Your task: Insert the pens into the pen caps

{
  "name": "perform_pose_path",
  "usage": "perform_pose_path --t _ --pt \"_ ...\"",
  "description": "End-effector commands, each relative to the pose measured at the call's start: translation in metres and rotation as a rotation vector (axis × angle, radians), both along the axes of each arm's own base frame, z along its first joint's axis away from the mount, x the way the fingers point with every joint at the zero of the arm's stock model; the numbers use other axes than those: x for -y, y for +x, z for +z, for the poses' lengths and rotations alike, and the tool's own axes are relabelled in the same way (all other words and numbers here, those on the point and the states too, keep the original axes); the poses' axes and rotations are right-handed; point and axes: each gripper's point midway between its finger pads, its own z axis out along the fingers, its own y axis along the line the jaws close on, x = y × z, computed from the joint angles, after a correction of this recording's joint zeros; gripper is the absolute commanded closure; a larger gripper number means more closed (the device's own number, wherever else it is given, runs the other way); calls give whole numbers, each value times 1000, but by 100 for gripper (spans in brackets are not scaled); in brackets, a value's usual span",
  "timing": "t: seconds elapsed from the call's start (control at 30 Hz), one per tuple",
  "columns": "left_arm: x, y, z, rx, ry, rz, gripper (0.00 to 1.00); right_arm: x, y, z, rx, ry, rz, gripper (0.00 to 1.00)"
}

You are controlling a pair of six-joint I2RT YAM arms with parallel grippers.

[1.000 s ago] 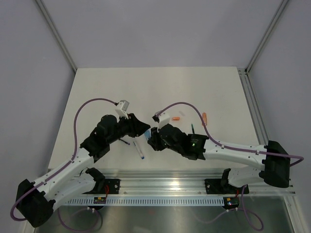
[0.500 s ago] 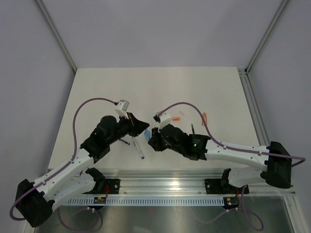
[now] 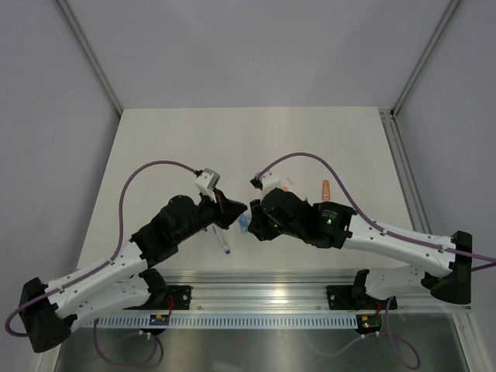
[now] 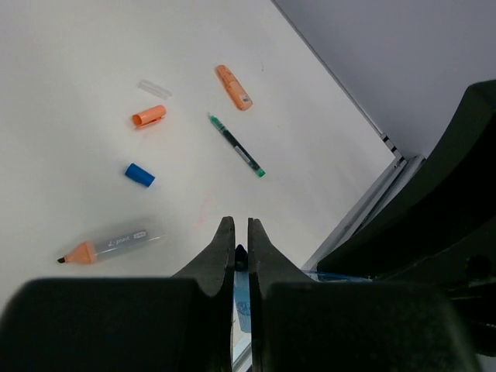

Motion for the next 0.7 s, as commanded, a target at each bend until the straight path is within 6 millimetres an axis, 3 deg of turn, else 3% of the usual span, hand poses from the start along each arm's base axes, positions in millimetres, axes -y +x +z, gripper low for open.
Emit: perform_pose_path --t 0.0,0.1,0.13,0.17,0.27,0.47,0.67 --pt "-2 3 14 90 -4 22 97 13 9 47 76 70 -63 81" --pt "-2 -4 29 120 -46 3 72 12 15 61 105 98 -82 83" --pt "-3 -5 33 126 -55 1 57 11 17 64 108 111 -84 83" --pt "-5 -7 35 125 -54 1 48 9 16 65 101 119 -73 83" --pt "-10 -11 44 138 -73 0 28 7 16 66 92 127 -62 84" --pt "-26 -18 47 136 -135 38 19 6 22 65 74 146 -62 85" --pt "-30 -36 33 155 -172 -22 25 7 21 73 50 181 -36 85"
